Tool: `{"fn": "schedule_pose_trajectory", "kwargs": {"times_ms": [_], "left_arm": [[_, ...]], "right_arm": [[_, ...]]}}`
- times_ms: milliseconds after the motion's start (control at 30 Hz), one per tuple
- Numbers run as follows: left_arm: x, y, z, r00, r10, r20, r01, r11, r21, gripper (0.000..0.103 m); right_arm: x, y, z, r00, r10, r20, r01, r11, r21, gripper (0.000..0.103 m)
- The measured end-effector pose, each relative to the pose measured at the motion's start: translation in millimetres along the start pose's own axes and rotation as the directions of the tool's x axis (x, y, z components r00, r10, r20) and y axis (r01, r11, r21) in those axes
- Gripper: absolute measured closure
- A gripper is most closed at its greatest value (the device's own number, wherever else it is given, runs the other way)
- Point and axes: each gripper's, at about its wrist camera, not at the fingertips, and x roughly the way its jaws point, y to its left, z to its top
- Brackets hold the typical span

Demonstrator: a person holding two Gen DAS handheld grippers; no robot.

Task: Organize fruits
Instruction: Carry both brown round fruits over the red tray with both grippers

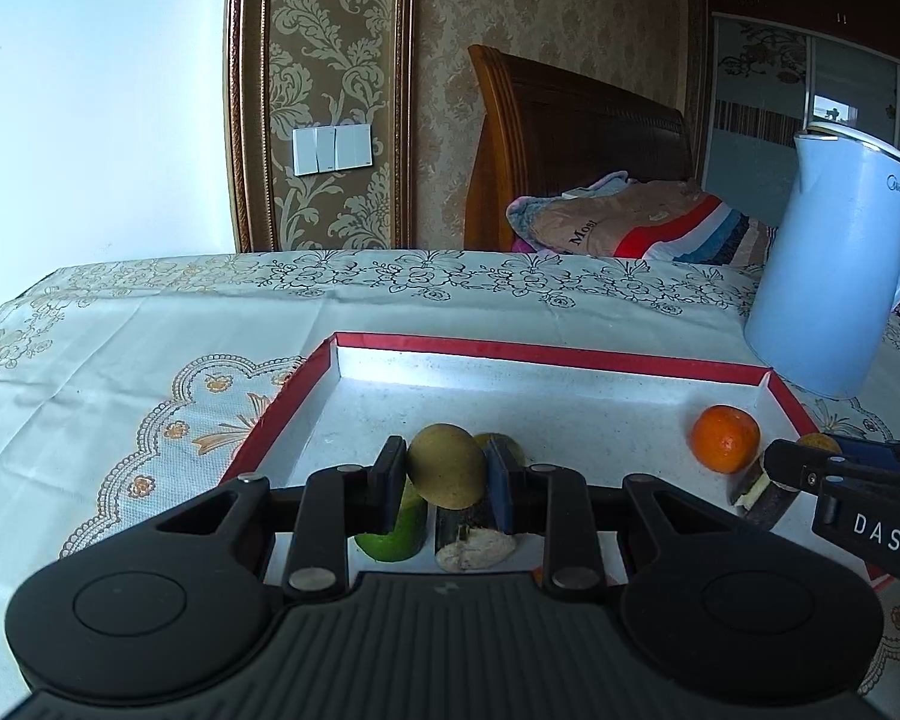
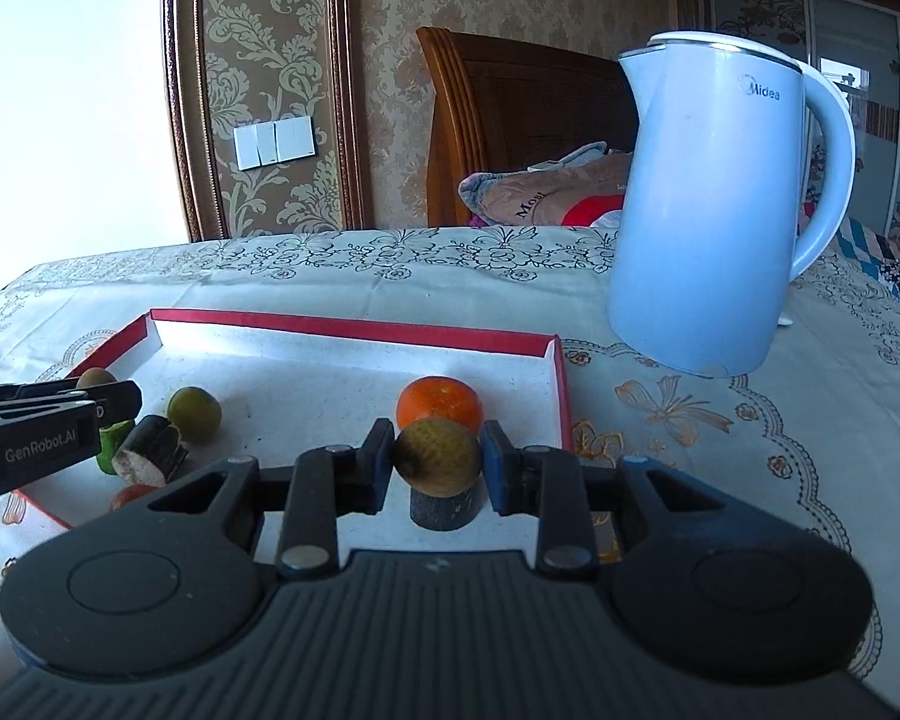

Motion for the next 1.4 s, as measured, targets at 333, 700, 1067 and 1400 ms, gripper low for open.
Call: {"fn": "schedule_pose_trajectory", "kwargs": {"times_ms": [333,700,1067,1400], "left_arm": [[19,6,3,0.999,0.042,-0.011,-0.042,0.999,-0.005,0.075],[20,3,0,0.998,0.062,0.005,-0.062,0.998,0.009,0.075],[22,5,-1,0.999,0.047,-0.008,-0.047,0.999,0.0,0.074],[16,5,0,0.996,0.074,0.04,-0.074,0.997,-0.005,0.037]], "right_arm": [[25,7,6,1.0,-0.004,-0.004,0.004,1.0,-0.001,0.074],[25,8,4,1.0,-0.005,0.01,0.005,1.0,-0.006,0.074],[26,7,5,1.0,0.0,0.008,0.0,1.0,-0.002,0.073],[25,7,5,1.0,-0.002,0.009,0.002,1.0,-0.005,0.073]]}}
